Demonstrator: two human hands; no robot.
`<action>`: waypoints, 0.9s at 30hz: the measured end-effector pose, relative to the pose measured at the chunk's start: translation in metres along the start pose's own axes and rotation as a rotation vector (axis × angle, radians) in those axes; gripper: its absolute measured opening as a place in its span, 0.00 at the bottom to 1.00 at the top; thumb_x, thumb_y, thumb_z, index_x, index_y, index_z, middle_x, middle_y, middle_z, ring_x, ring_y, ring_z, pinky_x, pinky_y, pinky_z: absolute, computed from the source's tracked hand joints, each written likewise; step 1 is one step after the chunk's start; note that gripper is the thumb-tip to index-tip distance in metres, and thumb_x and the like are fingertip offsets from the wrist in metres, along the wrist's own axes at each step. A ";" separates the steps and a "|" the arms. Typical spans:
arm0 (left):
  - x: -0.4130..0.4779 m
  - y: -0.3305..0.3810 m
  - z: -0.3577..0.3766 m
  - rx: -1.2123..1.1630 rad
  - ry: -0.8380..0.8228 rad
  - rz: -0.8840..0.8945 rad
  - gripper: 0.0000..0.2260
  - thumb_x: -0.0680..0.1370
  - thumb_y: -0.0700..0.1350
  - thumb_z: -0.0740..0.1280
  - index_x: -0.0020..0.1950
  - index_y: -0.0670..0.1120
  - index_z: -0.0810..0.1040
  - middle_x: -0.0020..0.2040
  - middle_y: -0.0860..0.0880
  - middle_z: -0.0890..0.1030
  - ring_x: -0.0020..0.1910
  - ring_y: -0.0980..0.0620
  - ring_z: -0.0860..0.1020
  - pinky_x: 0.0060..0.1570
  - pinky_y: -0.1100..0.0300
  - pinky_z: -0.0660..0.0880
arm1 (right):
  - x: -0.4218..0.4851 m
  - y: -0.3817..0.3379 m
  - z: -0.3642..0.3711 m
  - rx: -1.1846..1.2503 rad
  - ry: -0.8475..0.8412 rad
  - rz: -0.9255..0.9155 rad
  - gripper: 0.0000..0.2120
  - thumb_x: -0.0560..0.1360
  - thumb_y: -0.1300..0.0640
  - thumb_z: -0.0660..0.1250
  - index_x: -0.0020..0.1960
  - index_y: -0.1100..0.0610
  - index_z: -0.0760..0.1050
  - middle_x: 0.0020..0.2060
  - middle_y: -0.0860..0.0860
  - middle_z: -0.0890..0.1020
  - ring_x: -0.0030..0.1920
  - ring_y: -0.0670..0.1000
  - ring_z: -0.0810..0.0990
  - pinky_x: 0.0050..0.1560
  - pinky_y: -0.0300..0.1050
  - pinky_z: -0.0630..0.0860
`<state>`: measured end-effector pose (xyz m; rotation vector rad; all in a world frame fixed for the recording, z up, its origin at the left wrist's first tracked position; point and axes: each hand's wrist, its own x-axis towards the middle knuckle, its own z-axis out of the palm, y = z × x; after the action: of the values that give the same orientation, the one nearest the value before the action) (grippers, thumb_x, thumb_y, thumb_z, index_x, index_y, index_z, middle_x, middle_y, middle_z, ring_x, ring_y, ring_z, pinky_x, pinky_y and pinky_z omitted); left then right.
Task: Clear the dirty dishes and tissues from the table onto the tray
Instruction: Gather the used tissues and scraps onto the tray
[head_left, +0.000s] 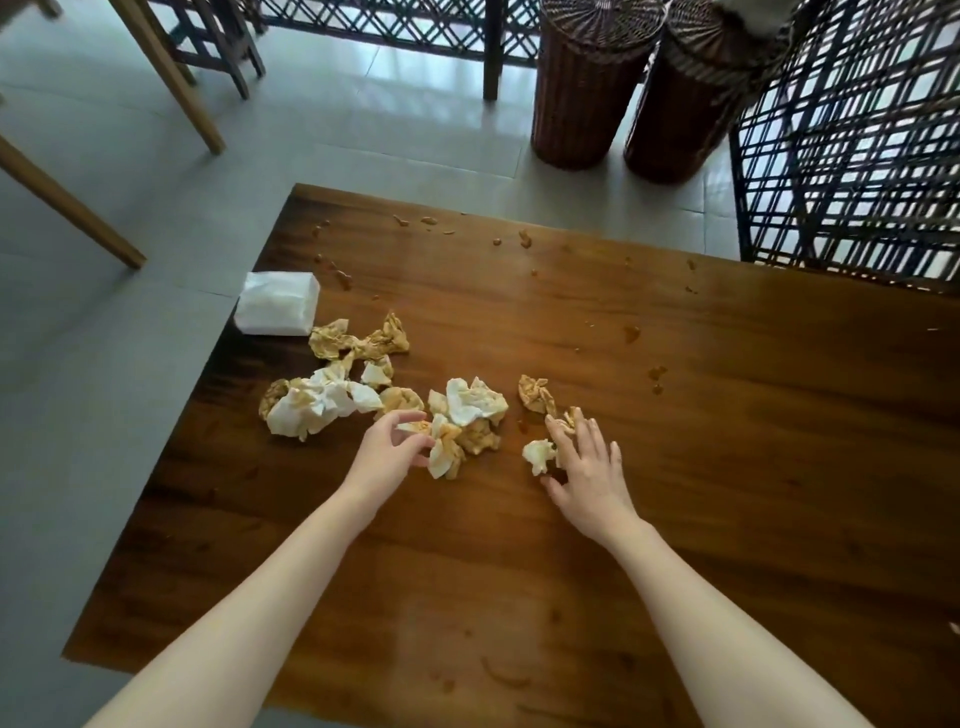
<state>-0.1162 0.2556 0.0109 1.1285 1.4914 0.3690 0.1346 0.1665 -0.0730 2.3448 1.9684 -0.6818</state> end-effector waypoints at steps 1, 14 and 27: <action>0.003 -0.001 0.000 0.008 0.006 -0.002 0.10 0.79 0.44 0.64 0.60 0.53 0.73 0.48 0.53 0.82 0.41 0.58 0.82 0.42 0.65 0.72 | 0.002 0.000 0.001 -0.003 0.001 -0.022 0.39 0.75 0.39 0.61 0.75 0.37 0.38 0.76 0.47 0.38 0.76 0.53 0.37 0.72 0.62 0.42; 0.005 -0.018 0.000 0.039 0.047 -0.066 0.11 0.80 0.44 0.61 0.62 0.53 0.73 0.50 0.51 0.82 0.46 0.54 0.81 0.40 0.62 0.72 | 0.013 -0.018 0.016 0.320 0.316 0.149 0.10 0.78 0.53 0.64 0.56 0.56 0.75 0.70 0.58 0.67 0.74 0.58 0.60 0.71 0.62 0.53; -0.012 -0.026 -0.007 0.047 0.089 -0.054 0.12 0.82 0.44 0.58 0.65 0.50 0.72 0.52 0.49 0.81 0.48 0.52 0.80 0.42 0.61 0.73 | -0.002 -0.006 0.011 0.201 0.231 0.134 0.23 0.80 0.55 0.59 0.74 0.51 0.62 0.75 0.51 0.62 0.75 0.53 0.57 0.73 0.58 0.49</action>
<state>-0.1351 0.2359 0.0002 1.1186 1.6128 0.3524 0.1247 0.1628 -0.0806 2.7598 1.8784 -0.6563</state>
